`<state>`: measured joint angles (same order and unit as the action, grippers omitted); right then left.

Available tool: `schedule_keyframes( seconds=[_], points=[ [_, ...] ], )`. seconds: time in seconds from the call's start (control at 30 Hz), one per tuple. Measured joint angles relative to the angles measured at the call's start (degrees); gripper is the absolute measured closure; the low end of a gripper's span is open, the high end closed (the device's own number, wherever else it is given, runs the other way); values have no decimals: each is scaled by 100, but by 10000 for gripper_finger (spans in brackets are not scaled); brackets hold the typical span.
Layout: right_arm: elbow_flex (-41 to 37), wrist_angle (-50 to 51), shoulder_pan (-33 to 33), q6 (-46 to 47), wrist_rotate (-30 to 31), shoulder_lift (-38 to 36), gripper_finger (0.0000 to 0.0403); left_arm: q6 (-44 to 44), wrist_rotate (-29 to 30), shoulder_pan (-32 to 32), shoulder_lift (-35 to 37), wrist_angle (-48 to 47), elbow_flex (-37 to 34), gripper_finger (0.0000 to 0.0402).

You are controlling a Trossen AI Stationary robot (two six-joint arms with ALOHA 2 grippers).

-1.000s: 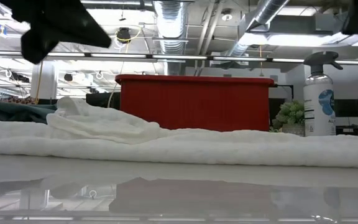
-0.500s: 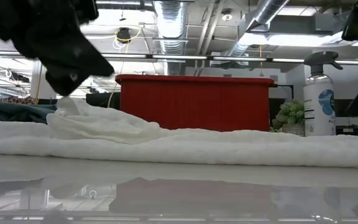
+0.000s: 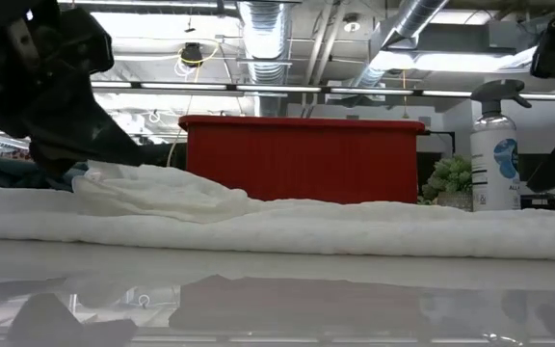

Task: Fold Laundry from Bin
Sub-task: Fold the white shirt in the red bin

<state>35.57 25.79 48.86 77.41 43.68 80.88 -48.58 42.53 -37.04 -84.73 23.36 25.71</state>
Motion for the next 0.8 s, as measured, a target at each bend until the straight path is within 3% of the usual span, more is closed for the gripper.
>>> schedule_keyframes(
  seconds=[0.43, 0.8],
  points=[
    [-205, -474, 37, -75, -48, 25, 388, -640, -135, -27, -1058, 393, -76, 401],
    [-186, -1543, 368, 301, -329, 960, 388, -1404, -232, -586, -1526, 669, 226, 401]
  ],
)
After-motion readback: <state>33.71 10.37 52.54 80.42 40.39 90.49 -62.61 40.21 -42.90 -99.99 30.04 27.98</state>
